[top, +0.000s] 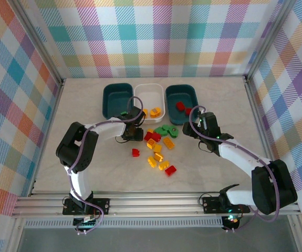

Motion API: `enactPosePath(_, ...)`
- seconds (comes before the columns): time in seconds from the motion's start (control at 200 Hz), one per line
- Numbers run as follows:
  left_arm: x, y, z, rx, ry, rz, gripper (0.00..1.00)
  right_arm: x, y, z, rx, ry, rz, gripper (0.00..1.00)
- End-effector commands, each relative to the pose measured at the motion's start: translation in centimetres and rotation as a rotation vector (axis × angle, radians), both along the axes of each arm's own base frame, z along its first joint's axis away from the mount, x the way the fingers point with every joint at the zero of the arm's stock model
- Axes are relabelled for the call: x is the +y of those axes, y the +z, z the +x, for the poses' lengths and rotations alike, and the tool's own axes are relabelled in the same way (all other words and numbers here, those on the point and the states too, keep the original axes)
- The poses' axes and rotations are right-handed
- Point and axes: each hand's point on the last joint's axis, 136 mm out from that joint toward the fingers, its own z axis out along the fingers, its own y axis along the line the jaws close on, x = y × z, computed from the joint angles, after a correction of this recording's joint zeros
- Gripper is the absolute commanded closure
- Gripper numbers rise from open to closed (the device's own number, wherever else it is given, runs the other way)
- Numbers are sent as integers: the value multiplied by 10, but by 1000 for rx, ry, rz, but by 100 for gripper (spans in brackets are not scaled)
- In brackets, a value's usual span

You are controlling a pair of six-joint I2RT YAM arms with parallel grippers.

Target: Sort the legos into containers by color

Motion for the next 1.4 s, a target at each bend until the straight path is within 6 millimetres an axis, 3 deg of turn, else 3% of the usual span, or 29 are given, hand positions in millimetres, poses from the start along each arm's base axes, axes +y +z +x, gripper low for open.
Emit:
enactPosePath(0.0, -5, 1, 15, -32, -15, -13, 53, 2, 3, 4, -16, 5, -12, 31)
enactPosePath(0.295, -3, 2, 13, -33, -27, -7, 62, 2, 0, 5, -11, 7, -19, 31)
enactPosePath(0.47, -2, 18, 10, -49, -22, -20, 65, 3, -1, 6, -7, 7, -18, 31)
enactPosePath(0.55, -5, 37, 9, -72, -17, -61, 65, 2, -2, 6, -6, 4, -23, 31)
enactPosePath(0.665, -8, 86, 9, -153, -7, -135, 65, -1, -4, 7, -8, -8, -36, 31)
enactPosePath(0.76, 8, 125, 20, -248, 42, -109, 65, 0, -9, 9, 3, -13, -37, 31)
enactPosePath(0.835, 26, 142, 38, -274, 105, -113, 67, 4, -9, 9, 10, 0, -21, 31)
enactPosePath(0.925, 46, 143, 64, -244, 188, -151, 67, 3, -11, 10, 9, -6, -24, 31)
enactPosePath(1.075, 72, 127, 101, -173, 275, -175, 67, -4, -18, 14, 14, -39, -63, 31)
enactPosePath(1.305, 92, 93, 128, -71, 330, -174, 68, -5, -11, 18, 12, -46, -72, 31)
enactPosePath(1.395, 90, 80, 134, -36, 317, -177, 67, -4, -8, 15, 28, -37, -72, 30)
